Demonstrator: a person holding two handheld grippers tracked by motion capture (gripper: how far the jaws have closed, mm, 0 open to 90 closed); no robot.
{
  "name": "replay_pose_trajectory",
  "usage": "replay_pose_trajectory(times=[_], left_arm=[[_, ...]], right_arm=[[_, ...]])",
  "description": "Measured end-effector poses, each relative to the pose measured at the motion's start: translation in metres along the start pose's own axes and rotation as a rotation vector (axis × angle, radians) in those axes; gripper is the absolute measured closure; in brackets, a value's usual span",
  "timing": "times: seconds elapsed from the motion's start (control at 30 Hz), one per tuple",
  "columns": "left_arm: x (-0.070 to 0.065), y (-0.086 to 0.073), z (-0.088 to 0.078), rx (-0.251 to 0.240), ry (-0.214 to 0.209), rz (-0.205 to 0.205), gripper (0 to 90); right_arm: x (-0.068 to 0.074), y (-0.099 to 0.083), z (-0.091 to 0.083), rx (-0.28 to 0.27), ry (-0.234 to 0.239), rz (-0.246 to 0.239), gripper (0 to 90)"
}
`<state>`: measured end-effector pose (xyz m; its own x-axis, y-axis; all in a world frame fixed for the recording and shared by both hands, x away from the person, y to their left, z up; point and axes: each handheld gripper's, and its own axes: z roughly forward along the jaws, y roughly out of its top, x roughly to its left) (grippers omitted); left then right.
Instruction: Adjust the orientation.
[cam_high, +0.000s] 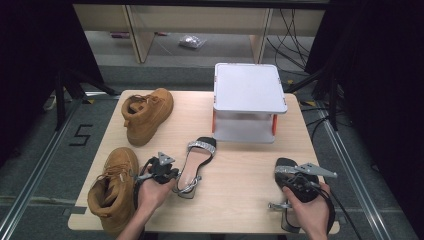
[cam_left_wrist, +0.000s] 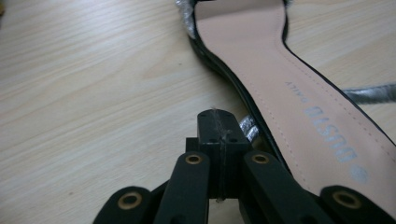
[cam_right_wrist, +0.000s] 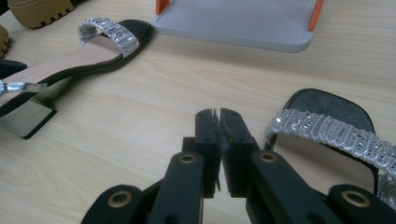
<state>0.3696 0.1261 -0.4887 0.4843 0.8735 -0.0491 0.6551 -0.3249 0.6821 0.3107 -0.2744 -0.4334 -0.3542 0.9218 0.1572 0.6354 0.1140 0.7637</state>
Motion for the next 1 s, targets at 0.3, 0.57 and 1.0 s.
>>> replay_pose_trajectory(times=[0.3, 0.57, 1.0], left_arm=[[-0.017, 0.007, 0.006, -0.010, -0.054, 0.043, 90.0], [-0.014, 0.018, -0.001, -0.068, -0.061, -0.098, 58.4], [-0.036, 0.056, 0.014, 0.149, -0.081, -0.265, 31.2]], right_arm=[[0.000, -0.001, -0.001, 0.015, 0.005, 0.008, 85.2], [0.000, 0.000, 0.000, 0.039, -0.003, 0.025, 75.3], [0.003, 0.003, 0.001, 0.083, 0.031, 0.052, 63.0]])
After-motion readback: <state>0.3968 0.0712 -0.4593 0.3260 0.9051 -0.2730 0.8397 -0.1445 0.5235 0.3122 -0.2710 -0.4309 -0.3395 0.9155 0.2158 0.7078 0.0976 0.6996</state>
